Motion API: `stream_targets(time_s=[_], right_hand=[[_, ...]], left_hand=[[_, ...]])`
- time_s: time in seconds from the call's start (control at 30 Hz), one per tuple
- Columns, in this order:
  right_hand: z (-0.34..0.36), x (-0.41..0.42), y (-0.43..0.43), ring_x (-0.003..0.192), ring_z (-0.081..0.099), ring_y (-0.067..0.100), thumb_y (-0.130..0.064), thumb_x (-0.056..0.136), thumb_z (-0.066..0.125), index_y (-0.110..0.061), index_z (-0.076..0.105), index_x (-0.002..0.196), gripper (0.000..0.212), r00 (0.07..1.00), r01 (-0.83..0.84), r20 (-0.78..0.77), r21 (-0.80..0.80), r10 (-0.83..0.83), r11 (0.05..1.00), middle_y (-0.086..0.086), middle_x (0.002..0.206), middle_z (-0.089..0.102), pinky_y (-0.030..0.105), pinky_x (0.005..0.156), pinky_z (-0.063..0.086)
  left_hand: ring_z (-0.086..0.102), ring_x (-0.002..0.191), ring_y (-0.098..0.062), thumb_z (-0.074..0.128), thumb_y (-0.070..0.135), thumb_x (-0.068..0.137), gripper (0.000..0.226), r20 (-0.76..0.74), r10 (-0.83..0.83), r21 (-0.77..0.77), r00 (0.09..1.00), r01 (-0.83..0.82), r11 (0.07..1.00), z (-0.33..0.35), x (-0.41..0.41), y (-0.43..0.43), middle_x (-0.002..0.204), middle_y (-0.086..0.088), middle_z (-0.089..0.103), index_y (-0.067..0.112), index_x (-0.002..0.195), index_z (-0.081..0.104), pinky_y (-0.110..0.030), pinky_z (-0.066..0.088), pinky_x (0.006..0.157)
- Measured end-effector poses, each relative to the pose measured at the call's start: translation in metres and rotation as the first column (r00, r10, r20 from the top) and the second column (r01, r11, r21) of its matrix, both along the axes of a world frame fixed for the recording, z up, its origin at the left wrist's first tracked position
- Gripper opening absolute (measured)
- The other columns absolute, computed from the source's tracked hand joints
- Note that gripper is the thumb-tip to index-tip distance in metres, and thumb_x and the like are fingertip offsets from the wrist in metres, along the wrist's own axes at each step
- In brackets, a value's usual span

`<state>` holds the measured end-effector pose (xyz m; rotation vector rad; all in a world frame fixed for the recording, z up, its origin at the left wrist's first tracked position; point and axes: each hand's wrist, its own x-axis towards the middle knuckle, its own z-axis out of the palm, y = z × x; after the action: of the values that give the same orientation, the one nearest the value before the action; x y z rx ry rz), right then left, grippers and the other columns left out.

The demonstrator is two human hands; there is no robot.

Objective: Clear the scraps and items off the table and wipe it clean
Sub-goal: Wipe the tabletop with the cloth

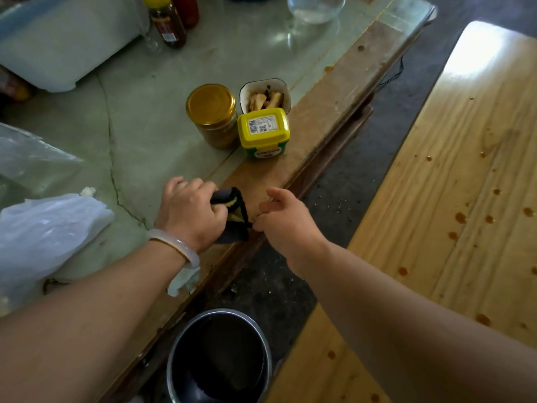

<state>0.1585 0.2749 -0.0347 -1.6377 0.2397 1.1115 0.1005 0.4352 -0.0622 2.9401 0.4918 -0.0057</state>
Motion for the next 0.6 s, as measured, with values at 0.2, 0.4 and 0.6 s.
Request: stream_targets(time_s=[0.2,0.4,0.6], right_hand=[[0.029,-0.018,-0.030,0.093,0.062,0.009,0.007,0.084,0.066,-0.025,0.042,0.145,0.073,0.993,-0.061,0.110,0.131,0.046,0.989,-0.001,0.124,0.060,0.013,0.058,0.052],[0.058,-0.031,-0.077,0.086,0.074,0.021,0.002,0.084,0.070,-0.012,0.064,0.121,0.040,0.978,0.207,-0.050,0.301,-0.201,0.931,0.008,0.100,0.075,0.032,0.071,0.060],[0.093,-0.042,-0.133,0.090,0.074,0.030,-0.008,0.087,0.069,-0.007,0.069,0.111,0.024,0.919,0.389,-0.203,0.332,-0.338,0.859,0.016,0.099,0.075,0.038,0.075,0.060]], left_hand=[[0.040,0.058,-0.029,0.035,0.022,0.072,0.018,0.255,0.233,-0.538,0.939,-0.063,0.841,0.054,-0.001,-0.046,0.054,-0.003,0.041,0.013,0.061,0.045,-0.034,0.028,0.050],[0.032,0.049,-0.010,0.033,0.031,0.068,0.021,0.194,0.326,-0.689,0.925,-0.108,0.717,0.100,-0.003,-0.093,0.050,0.007,0.032,0.017,0.052,0.034,-0.016,0.026,0.047],[0.065,0.088,-0.017,0.072,0.069,0.054,0.060,-0.092,0.314,-0.907,0.945,-0.210,0.366,0.133,-0.031,-0.149,0.088,0.004,0.070,0.023,0.092,0.067,-0.032,0.050,0.078]])
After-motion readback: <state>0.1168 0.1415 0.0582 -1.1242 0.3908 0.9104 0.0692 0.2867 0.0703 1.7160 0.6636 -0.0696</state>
